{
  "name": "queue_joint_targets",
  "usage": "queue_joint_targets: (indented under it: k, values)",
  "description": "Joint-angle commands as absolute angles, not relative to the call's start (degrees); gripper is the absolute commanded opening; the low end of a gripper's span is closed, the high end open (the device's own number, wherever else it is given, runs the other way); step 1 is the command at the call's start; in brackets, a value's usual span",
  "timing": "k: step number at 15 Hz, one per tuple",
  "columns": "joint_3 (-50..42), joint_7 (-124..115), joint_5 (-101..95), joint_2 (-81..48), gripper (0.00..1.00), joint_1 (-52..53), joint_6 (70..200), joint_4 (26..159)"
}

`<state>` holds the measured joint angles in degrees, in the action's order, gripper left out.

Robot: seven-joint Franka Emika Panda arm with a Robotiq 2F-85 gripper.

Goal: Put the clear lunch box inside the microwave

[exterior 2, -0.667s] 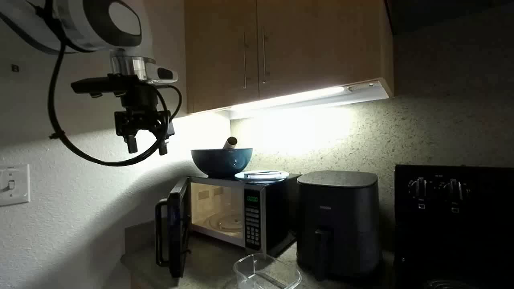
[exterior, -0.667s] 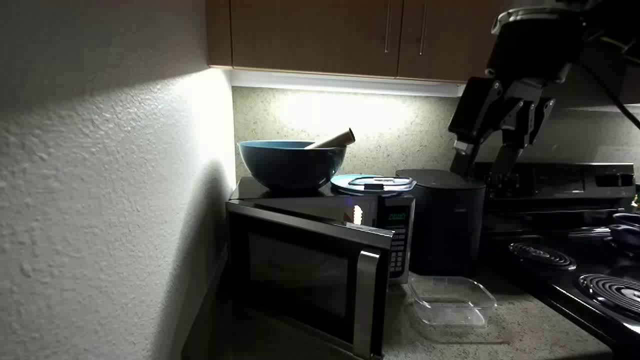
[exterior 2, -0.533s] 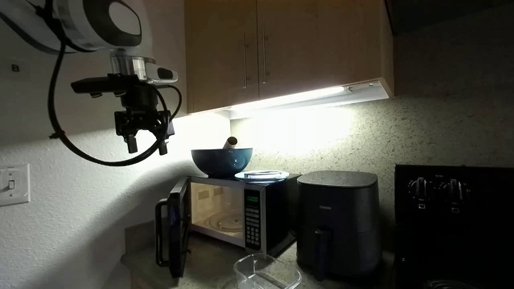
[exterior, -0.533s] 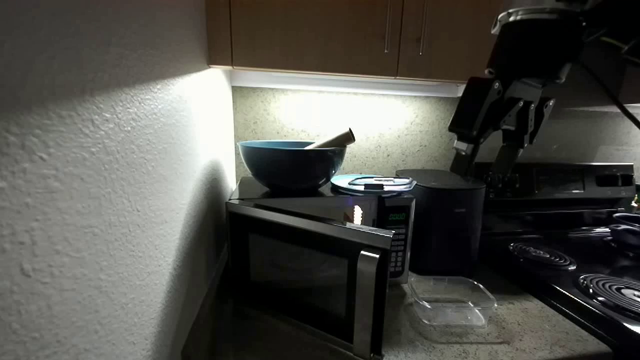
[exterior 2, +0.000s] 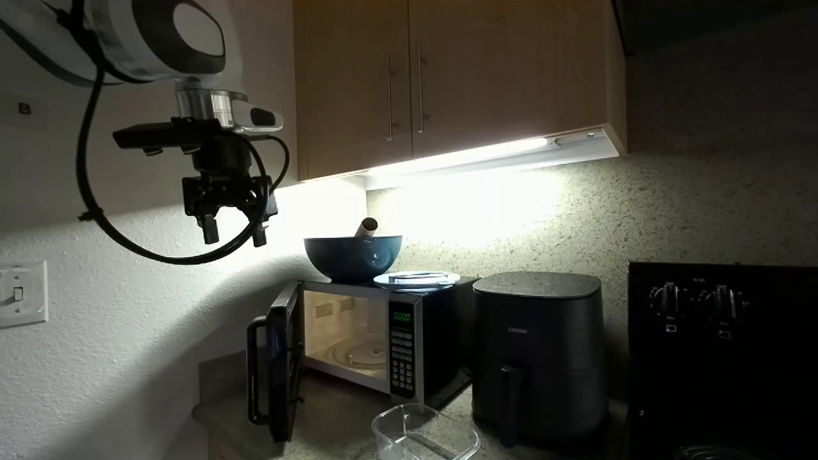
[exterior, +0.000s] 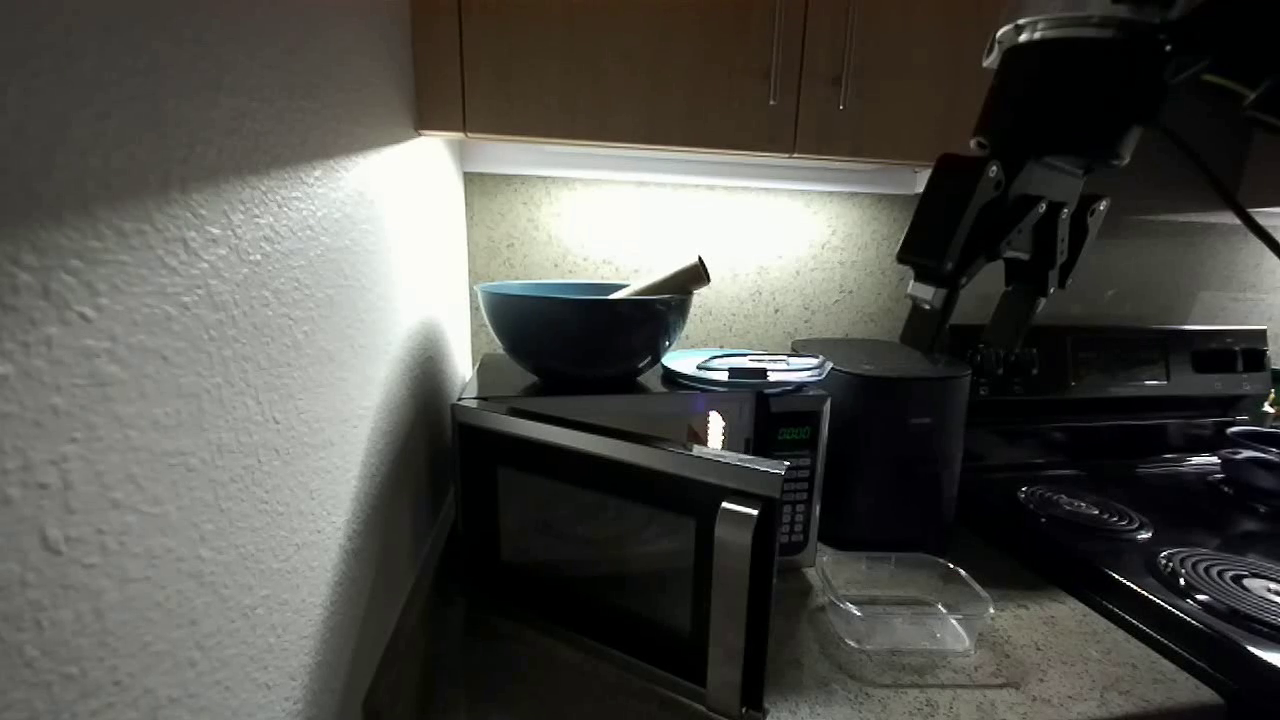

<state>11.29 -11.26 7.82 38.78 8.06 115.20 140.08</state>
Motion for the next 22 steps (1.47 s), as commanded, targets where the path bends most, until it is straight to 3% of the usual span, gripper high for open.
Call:
queue_joint_targets:
  k: [1,14,20,22]
  values:
    - [10.75,-11.34,8.46,37.63,1.00,7.95,115.65,140.03]
    - [3.40,-13.86,8.43,13.77,1.00,1.31,111.83,130.51]
    - [2.81,-12.59,8.49,12.58,1.00,1.17,112.98,130.29]
    - [2.70,-11.54,12.23,13.39,1.00,1.84,120.64,132.67]
